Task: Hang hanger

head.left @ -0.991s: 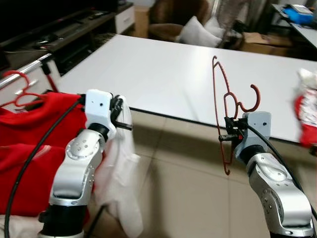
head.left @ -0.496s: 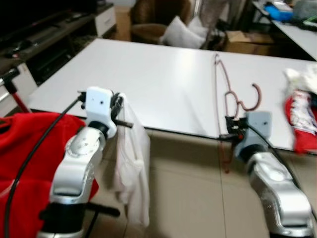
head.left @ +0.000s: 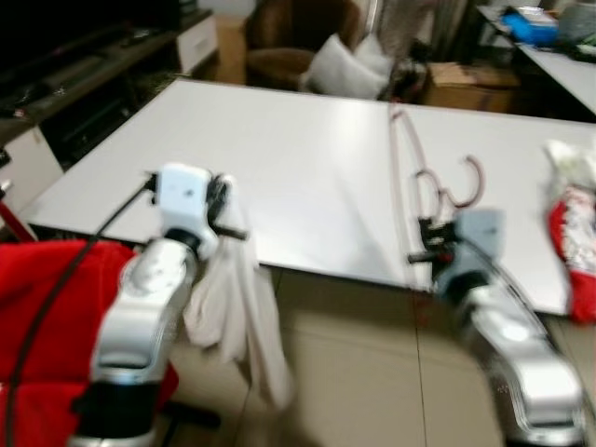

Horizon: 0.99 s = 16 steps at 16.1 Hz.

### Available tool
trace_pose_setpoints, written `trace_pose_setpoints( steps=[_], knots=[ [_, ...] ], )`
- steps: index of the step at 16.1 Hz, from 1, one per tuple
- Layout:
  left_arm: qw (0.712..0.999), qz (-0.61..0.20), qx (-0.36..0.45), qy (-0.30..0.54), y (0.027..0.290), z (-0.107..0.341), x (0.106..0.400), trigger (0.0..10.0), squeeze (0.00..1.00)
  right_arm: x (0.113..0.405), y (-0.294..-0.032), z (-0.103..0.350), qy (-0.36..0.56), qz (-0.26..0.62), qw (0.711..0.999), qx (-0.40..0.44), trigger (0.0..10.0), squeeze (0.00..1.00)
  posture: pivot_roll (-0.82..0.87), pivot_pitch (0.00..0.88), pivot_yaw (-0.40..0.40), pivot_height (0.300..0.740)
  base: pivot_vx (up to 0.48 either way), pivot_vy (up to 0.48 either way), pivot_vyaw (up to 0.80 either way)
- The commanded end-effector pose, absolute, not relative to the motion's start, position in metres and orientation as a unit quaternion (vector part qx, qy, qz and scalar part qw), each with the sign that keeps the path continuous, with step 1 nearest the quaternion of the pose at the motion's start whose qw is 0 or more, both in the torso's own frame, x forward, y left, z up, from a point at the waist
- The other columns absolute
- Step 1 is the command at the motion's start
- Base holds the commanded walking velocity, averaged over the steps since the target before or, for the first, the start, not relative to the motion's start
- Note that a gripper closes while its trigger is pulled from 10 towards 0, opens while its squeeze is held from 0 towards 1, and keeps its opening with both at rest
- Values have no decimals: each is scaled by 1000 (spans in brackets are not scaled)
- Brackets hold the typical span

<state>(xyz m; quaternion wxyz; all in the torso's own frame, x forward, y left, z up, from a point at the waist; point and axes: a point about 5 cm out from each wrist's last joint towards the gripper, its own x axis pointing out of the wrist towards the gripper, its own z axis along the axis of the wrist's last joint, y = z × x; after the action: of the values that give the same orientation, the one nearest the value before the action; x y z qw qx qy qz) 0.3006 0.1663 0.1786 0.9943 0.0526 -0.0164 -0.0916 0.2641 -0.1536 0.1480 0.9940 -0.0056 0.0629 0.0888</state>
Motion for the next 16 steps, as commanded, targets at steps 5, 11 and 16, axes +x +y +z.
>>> trace_pose_setpoints(
  steps=[5, 11, 16],
  knots=[
    [993, -103, 52, -35, 160, 186, 301, 10000, 0, 265, -159, 152, 57, 84, 995, -15, 10000, 0, -96, 0, -11, 740, 357, 0, -160],
    [992, -102, 59, -41, 163, 193, 305, 10000, 0, 266, -158, 156, 46, 111, 993, -12, 10000, 0, -94, 0, -12, 740, 352, 0, -133],
    [979, -181, 90, -24, 147, 206, 331, 10000, 0, 262, -187, 173, 41, 194, 977, -81, 10000, 0, -98, 0, 1, 740, 58, 0, 0]
  ],
)
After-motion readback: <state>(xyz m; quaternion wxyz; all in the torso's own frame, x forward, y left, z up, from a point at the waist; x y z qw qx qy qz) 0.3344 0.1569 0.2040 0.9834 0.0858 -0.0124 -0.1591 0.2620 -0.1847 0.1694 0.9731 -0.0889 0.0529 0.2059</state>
